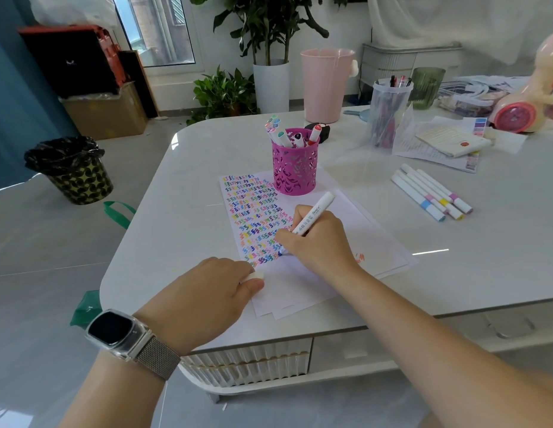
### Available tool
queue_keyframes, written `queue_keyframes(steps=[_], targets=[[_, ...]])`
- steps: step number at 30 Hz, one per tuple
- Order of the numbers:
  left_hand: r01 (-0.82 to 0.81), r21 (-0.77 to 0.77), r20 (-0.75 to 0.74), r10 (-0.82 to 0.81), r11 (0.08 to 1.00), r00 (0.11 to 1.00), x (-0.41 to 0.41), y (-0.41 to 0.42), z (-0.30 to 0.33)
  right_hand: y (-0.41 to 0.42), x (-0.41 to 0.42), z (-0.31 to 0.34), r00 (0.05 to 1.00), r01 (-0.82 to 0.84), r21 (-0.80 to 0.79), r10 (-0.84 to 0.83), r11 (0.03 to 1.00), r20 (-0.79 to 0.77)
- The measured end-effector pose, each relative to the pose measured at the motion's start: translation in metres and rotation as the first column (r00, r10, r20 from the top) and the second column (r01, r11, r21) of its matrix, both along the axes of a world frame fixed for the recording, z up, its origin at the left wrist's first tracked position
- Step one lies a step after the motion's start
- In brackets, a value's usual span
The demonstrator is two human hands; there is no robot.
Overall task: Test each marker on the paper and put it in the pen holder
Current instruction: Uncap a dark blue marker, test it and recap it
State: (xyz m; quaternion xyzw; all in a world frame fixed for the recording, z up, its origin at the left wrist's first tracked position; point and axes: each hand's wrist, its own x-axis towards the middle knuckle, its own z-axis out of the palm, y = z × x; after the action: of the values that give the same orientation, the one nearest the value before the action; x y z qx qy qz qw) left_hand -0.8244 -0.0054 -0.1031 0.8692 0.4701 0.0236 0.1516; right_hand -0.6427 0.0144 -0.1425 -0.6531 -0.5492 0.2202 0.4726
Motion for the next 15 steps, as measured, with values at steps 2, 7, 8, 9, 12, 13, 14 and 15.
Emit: queue_keyframes(steps=[2,7,8,9,12,13,14,15], targets=[[-0.01,-0.002,0.0,0.01,1.0,1.0,0.0,-0.002,0.002,-0.001,0.001,0.004,0.994,0.055,0.039,-0.051,0.998,-0.1],[-0.059,0.102,0.128,0.046,0.993,0.991,0.001,-0.003,0.008,-0.007,0.008,0.035,0.881,0.156,0.078,-0.103,0.985,-0.462],[-0.081,0.145,0.172,0.055,0.986,0.983,0.001,-0.002,0.009,-0.01,0.008,0.042,0.864,0.133,0.08,-0.076,0.988,-0.498],[-0.106,0.185,0.212,0.066,0.977,0.975,0.001,-0.002,0.01,-0.013,0.007,0.048,0.849,0.101,0.078,-0.045,0.992,-0.527],[-0.19,0.221,0.348,0.104,0.957,0.932,0.005,-0.003,0.013,-0.026,0.002,0.062,0.785,-0.012,0.042,0.036,0.999,-0.618],[-0.208,0.225,0.387,0.109,0.952,0.915,0.007,-0.003,0.013,-0.03,0.0,0.066,0.759,-0.05,0.03,0.058,0.998,-0.648],[-0.219,0.23,0.424,0.105,0.948,0.899,0.009,-0.004,0.014,-0.034,-0.001,0.068,0.738,-0.083,0.023,0.077,0.996,-0.67],[-0.225,0.227,0.455,0.101,0.947,0.885,0.01,-0.004,0.015,-0.038,-0.002,0.069,0.728,-0.107,0.019,0.091,0.994,-0.68]])
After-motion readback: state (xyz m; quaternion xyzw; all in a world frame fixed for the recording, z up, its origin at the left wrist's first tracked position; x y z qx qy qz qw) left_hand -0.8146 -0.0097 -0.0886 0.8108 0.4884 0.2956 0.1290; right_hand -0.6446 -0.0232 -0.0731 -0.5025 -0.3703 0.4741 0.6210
